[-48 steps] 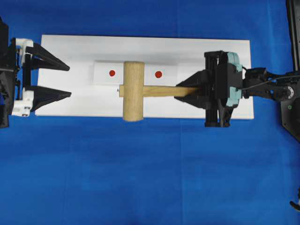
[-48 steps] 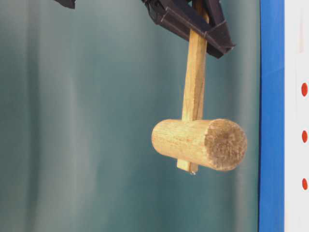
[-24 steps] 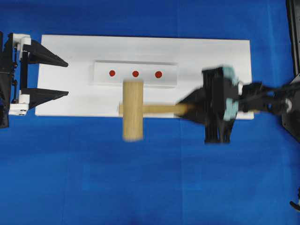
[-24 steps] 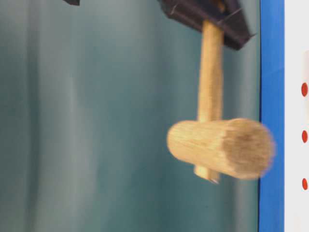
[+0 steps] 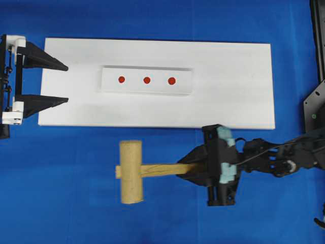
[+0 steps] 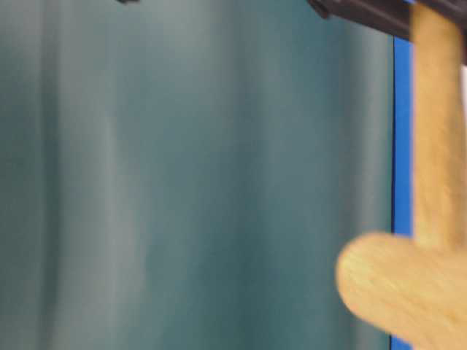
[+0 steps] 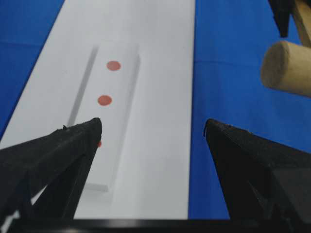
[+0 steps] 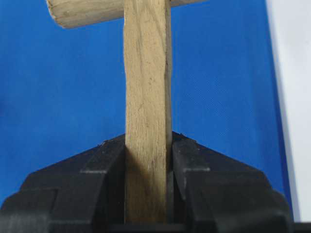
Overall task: Hit the mark with a hammer.
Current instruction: 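Carry the mallet below the board and lower it with the right gripper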
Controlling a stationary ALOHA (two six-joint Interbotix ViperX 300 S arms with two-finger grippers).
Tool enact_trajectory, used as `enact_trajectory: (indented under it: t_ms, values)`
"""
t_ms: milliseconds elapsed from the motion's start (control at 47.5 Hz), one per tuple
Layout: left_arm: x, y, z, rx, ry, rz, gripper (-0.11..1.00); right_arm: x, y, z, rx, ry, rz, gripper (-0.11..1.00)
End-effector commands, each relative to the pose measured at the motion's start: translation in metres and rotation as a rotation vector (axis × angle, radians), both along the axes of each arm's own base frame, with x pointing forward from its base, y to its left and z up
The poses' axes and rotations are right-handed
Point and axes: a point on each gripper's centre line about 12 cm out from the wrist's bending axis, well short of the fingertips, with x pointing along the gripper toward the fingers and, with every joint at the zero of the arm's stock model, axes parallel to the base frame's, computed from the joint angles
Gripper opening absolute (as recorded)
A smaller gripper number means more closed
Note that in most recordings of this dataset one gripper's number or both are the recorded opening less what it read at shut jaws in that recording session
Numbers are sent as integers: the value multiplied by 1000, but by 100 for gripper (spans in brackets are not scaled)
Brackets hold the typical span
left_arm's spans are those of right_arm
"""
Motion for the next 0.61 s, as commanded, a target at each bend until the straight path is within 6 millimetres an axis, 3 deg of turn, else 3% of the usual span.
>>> enact_trajectory:
  t_ms: [0,442,589]
  values:
    - [2,1,5,3,-18,3,84,14,2,16,5,-53,-12,8]
    - [2,1,6,1,-34,4,84,64,8,5,13,-40,-21,8]
    - [2,1,7,6,-38,3,84,71,12,-1,17,-28,-14,8]
